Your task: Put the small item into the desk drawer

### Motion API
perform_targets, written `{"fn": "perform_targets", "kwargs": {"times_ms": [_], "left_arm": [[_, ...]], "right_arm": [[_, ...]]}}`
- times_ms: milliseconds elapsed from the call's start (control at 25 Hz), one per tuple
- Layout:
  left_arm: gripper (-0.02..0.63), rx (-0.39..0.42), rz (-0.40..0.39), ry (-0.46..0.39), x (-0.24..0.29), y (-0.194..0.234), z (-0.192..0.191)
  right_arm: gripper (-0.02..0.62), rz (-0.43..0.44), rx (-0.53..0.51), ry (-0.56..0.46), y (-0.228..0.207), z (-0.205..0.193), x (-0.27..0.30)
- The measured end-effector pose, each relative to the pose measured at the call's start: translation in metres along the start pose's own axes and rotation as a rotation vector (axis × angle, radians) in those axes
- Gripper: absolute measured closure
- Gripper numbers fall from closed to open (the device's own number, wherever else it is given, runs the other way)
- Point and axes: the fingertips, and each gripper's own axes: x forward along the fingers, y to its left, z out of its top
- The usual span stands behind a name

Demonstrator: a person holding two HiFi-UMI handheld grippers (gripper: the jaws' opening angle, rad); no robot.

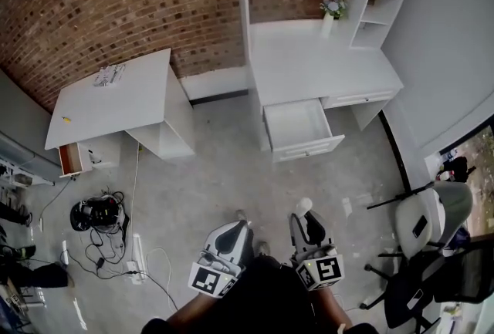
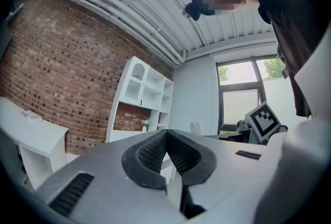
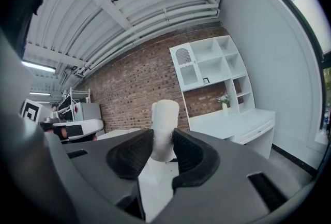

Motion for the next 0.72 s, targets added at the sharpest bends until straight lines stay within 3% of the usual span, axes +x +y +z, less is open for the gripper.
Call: {"fn": "perform_targets", "kwargs": {"times_ms": [360, 720], "left_arm": [[0.584, -0.005, -0.060, 0.008, 0.101, 0.051, -0.002], [0.584, -0.022, -0.108, 0.009, 0.211, 0.124, 0.008]], "right_arm": [[0.456, -0.011, -0.004, -0.018, -0.046, 0.013, 0.081], [0.456, -0.082, 0.011, -0.015, -0.103, 0.039, 0.188]]}}
